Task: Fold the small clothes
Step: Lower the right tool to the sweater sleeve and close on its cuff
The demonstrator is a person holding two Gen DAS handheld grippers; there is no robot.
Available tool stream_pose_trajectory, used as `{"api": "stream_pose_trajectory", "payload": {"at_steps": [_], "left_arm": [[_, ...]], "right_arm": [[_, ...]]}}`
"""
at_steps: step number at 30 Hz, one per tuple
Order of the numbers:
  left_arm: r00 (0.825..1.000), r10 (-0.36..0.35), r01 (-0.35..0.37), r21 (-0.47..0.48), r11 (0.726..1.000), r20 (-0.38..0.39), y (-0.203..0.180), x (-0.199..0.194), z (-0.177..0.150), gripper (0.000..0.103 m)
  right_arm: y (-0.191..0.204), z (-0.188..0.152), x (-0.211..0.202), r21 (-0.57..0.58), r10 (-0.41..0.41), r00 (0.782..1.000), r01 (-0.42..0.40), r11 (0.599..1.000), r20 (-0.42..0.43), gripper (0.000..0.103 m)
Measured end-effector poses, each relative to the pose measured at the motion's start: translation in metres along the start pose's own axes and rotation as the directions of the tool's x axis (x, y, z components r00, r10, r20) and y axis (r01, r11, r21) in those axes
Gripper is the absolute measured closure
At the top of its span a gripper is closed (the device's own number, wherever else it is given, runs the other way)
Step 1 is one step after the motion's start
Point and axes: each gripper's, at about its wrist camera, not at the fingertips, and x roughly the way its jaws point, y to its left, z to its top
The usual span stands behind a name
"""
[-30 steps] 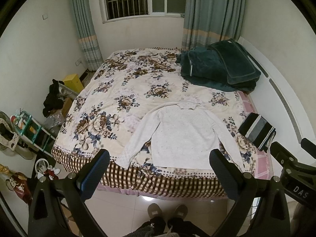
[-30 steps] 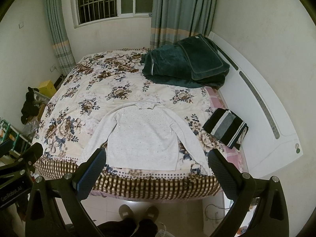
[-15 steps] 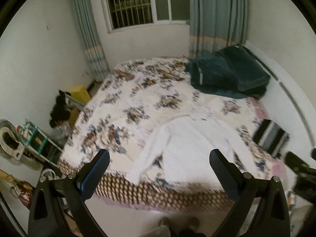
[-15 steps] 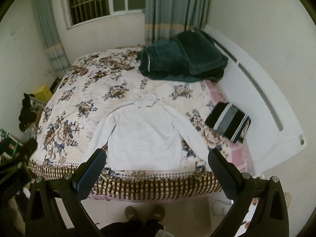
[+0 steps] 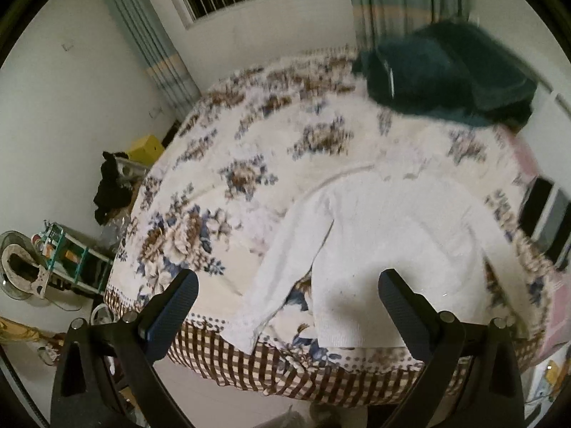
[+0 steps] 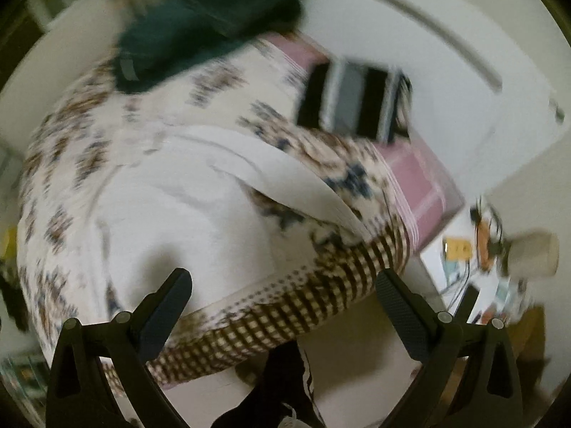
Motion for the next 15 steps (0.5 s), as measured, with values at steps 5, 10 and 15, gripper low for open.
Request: {"api": "stream_pose_trajectory", "payload": {"at_steps": [5, 10, 15], "left_arm": [[0.993, 0.062, -0.057, 0.052, 0.997, -0.098, -0.051, 0.079, -0.007, 0.000], [0.970, 0.078, -0.055, 0.107, 0.993, -0.230, -0.093, 0.157, -0.029, 0.000], [0.949, 0.098, -0.044, 0.180, 0.983, -0.300, -0.131, 0.222, -0.054, 0.000]], "right_arm": [[-0.099, 0.048, 0.145, 0.228, 0.064, 0.987, -0.030, 0.973, -0.144, 0.000], [-0.178, 0.067, 0.273, 0.360, 0.017, 0.977, 0.061, 0.931, -0.210, 0.000], [-0.206, 0.063, 0.383, 0.316, 0.042, 0.939, 0.073, 0.946, -0.342, 0.000]]}}
